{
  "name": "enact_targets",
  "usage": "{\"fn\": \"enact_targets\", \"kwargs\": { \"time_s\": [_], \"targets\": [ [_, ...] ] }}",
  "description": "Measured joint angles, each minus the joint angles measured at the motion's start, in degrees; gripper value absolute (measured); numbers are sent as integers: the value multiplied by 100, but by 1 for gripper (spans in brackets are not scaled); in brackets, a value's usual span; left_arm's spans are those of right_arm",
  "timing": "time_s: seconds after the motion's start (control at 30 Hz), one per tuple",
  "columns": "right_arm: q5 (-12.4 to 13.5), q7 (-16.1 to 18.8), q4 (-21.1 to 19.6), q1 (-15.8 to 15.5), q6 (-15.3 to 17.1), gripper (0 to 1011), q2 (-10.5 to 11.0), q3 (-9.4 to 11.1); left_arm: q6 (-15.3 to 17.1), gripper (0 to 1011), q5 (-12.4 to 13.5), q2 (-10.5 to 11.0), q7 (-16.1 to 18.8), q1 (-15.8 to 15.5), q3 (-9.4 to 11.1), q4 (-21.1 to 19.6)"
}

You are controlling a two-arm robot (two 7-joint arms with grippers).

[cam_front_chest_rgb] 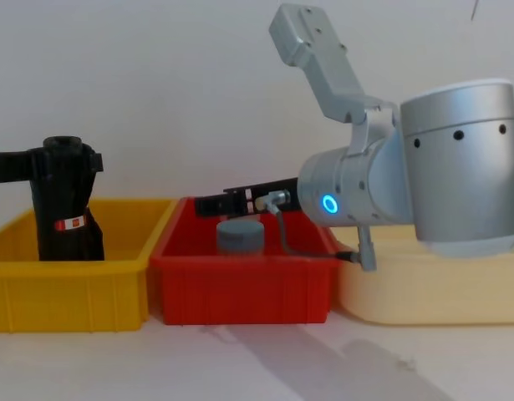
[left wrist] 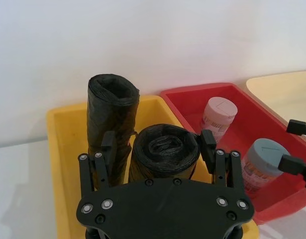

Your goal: Pick up the garbage bag with the one hand and transfer it to the other hand.

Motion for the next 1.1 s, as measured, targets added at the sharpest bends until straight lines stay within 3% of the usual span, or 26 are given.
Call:
{"fn": "enact_targets", "kwargs": {
  "time_s": [0.53,1.1],
  "targets": [
    [-170,-36,413,149,-150,1001,-87,-2,0,1001,1,0,1,-3,0,5],
    [-244,57,643,209,2,1001,-126,9,1,1001,0,0,1,-3,0,4]
  ]
}}
